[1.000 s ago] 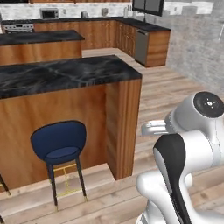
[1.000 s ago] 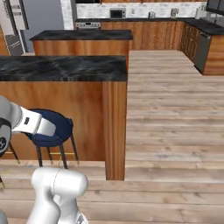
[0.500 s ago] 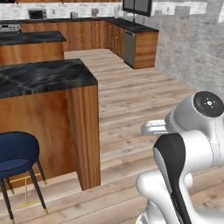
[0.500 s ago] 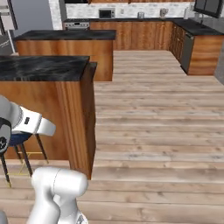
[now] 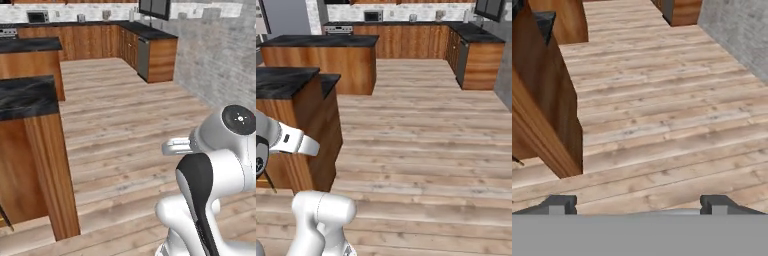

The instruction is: There is a bowl on the dining counter. Grab a lemon wedge from the fridge and place it in the bowl. Then get the liquor bottle and glass cup from the cabinet and place them next to the bowl.

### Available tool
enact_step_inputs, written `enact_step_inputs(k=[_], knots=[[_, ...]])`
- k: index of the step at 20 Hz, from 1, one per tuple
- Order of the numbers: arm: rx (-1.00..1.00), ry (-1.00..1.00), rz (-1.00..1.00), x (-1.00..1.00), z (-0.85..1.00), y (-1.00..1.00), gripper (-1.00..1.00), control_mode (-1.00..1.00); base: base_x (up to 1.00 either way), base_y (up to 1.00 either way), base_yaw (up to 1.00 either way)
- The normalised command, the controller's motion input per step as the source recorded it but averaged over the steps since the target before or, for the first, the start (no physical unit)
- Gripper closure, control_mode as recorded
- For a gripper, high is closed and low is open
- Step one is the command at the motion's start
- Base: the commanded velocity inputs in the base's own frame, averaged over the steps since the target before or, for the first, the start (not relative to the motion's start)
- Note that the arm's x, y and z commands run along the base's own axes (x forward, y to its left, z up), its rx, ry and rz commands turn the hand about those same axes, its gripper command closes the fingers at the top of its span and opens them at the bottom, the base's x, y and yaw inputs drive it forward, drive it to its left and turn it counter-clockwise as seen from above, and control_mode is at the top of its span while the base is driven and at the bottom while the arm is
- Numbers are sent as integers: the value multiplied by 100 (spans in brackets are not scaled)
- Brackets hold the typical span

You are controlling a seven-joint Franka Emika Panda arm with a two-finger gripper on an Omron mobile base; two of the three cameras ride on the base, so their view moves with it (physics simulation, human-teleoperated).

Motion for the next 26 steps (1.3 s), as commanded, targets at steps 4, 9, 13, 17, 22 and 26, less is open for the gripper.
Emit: enact_step_inputs(k=[4,9,13,17,22,26], knots=[[0,0,0,0,0,0,-100,100,100,-93,17],[0,0,0,0,0,0,-100,100,100,-79,19],[0,0,0,0,0,0,-100,100,100,-60,22],[0,0,0,0,0,0,-100,100,100,-43,16],[0,0,0,0,0,0,-100,100,100,-26,9],[0,0,0,0,0,0,-100,100,100,-29,7]])
